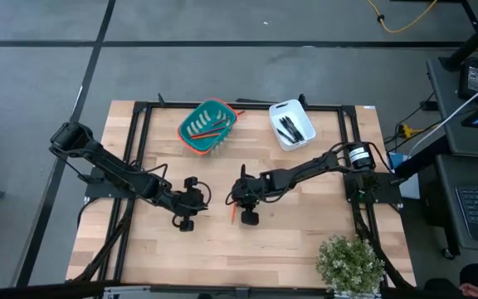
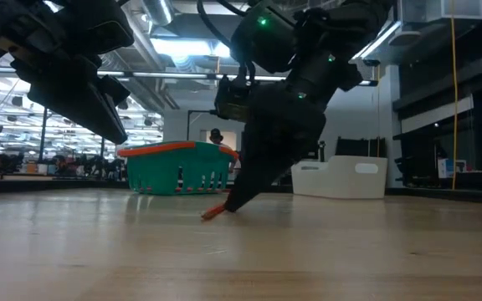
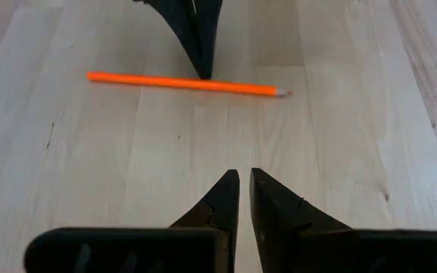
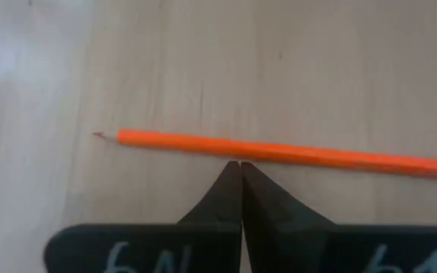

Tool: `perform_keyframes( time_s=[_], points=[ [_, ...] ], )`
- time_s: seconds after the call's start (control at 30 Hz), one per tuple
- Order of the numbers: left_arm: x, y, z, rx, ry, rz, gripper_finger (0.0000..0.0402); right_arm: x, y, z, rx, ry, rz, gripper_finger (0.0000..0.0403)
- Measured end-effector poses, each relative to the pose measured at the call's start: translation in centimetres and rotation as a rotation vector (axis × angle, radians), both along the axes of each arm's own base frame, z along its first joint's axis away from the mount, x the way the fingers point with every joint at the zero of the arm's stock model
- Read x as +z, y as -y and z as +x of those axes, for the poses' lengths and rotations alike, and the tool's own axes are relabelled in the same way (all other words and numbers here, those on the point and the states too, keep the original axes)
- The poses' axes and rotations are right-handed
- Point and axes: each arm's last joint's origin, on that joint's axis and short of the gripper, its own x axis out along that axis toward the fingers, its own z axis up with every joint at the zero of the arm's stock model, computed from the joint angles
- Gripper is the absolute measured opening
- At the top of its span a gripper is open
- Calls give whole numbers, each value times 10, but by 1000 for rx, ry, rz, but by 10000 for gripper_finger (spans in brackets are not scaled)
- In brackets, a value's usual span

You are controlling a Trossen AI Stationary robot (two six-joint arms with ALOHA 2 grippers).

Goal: Sort pens & pencils
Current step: Put the orange pencil into the blue bin

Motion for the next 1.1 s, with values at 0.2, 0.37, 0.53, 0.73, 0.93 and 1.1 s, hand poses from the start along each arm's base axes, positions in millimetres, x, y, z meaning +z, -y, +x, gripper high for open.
perform_keyframes(
  time_s=[0.2,0.37,0.53,0.73,0.93,1.1],
  points=[
    [0,0,0,0,0,0,27,-8,-1,9,10,80,11,0],
    [0,0,0,0,0,0,27,-6,-2,16,31,179,7,0],
    [0,0,0,0,-2,1,27,-2,3,20,-39,243,-89,0],
    [0,0,0,0,-2,1,27,5,9,27,-64,336,-117,0],
    [0,0,0,0,-3,1,27,0,5,22,26,247,32,0],
    [0,0,0,0,-4,2,27,-3,2,18,36,195,36,0]
  ],
)
